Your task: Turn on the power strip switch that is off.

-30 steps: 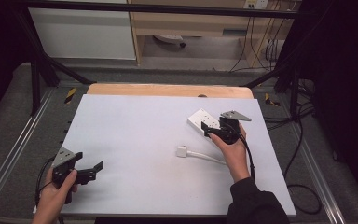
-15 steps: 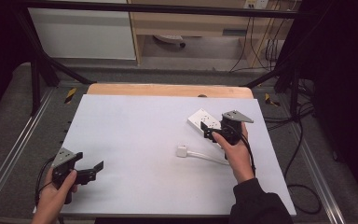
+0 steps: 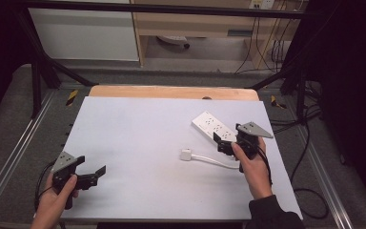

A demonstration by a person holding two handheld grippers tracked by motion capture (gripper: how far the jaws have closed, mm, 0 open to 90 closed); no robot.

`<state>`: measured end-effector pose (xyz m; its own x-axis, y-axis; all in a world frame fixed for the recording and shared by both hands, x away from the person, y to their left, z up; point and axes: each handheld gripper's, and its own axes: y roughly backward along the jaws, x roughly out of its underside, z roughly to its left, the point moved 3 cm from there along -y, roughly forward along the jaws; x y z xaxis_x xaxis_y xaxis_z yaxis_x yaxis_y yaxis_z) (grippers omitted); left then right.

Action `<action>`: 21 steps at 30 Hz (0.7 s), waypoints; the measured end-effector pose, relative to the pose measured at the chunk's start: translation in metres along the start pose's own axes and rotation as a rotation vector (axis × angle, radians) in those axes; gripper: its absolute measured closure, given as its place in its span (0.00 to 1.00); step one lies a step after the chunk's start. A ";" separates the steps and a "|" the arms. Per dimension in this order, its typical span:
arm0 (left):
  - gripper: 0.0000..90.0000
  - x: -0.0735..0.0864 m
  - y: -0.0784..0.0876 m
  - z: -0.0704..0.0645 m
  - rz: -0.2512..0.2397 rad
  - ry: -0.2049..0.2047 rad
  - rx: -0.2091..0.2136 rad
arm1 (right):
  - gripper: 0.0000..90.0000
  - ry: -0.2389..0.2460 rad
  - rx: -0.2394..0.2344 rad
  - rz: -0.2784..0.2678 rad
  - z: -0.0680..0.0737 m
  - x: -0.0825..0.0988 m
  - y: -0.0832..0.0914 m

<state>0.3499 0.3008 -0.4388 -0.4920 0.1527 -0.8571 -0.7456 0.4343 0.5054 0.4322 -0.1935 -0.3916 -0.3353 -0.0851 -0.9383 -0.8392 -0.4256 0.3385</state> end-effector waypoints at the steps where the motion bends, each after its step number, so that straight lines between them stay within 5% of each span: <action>1: 0.07 0.000 0.001 0.000 0.001 -0.002 0.002 | 0.06 -0.001 0.000 -0.003 -0.001 0.003 0.004; 21: 0.07 0.002 0.001 -0.002 0.011 -0.014 0.004 | 0.06 0.000 0.008 0.030 -0.024 0.059 0.057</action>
<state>0.3475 0.3001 -0.4395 -0.4940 0.1695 -0.8528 -0.7382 0.4364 0.5144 0.3746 -0.2445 -0.4296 -0.3601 -0.0973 -0.9278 -0.8324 -0.4155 0.3667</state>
